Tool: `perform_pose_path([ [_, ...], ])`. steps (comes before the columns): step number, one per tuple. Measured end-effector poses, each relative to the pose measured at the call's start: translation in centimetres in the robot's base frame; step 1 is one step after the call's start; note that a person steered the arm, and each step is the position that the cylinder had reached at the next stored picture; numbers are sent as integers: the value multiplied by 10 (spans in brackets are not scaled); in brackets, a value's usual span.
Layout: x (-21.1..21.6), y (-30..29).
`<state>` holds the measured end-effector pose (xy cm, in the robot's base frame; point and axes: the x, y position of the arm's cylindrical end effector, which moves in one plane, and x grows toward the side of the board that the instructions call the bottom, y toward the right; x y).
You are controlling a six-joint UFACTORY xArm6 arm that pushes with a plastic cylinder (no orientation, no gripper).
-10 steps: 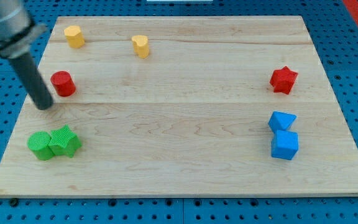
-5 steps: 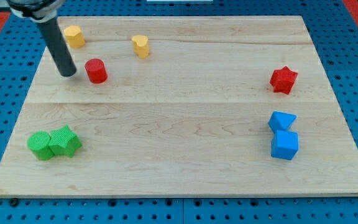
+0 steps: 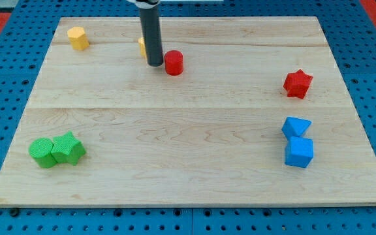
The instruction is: Place the red circle towards the top left of the red star
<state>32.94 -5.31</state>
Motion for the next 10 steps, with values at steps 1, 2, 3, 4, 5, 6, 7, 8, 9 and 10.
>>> perform_pose_path([
  [1,1,55],
  [2,1,111],
  [3,1,150],
  [4,1,180],
  [5,1,197],
  [6,4,150],
  [7,16,145],
  [8,19,180],
  [9,19,203],
  [10,19,209],
])
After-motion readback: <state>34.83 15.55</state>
